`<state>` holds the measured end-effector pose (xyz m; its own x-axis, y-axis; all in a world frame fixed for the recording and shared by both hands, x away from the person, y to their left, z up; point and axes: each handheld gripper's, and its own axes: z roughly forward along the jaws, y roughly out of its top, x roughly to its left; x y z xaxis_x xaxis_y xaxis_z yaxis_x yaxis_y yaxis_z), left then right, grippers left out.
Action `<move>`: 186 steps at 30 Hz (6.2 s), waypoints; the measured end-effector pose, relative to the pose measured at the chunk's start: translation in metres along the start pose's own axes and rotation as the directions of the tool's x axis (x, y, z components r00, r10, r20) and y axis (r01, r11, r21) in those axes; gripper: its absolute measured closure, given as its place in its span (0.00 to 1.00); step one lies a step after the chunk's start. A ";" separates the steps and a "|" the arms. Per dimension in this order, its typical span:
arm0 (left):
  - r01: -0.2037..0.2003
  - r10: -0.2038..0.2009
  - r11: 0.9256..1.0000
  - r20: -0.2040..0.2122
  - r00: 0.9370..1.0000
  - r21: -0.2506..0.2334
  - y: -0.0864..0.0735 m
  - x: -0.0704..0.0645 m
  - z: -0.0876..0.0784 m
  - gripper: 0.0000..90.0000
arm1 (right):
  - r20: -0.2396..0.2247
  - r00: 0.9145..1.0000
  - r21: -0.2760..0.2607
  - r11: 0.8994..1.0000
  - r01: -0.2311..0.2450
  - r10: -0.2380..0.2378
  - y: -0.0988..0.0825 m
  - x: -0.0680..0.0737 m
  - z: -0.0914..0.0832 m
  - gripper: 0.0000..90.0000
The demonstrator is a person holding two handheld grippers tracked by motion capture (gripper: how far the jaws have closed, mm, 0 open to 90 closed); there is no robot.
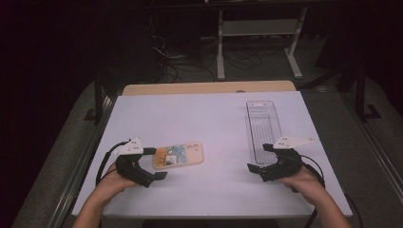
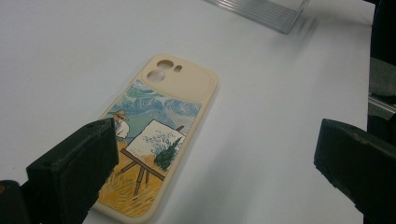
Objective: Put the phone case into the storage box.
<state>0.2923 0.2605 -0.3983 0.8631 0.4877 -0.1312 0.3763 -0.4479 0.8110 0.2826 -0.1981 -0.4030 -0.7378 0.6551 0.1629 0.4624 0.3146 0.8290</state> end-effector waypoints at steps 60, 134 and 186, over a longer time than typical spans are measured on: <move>-0.049 0.050 0.999 0.053 0.997 -0.019 0.047 -0.006 0.071 0.37 | -0.014 1.000 0.001 1.000 -0.004 0.004 0.000 -0.002 -0.001 0.03; -0.036 0.049 0.981 -0.063 0.997 0.189 0.042 0.011 0.140 0.99 | -0.028 0.999 0.002 1.000 -0.015 0.015 0.000 -0.003 -0.001 0.03; 0.039 -0.038 0.999 -0.059 0.998 0.010 0.027 0.014 0.025 0.37 | -0.027 1.000 -0.001 1.000 -0.014 0.014 0.000 -0.003 -0.001 0.03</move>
<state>0.3229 0.2370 -0.3927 0.8268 0.5476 -0.1285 0.4131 -0.4363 0.7994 0.2843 -0.2007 -0.4026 -0.7441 0.6408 0.1887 0.4722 0.3048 0.8271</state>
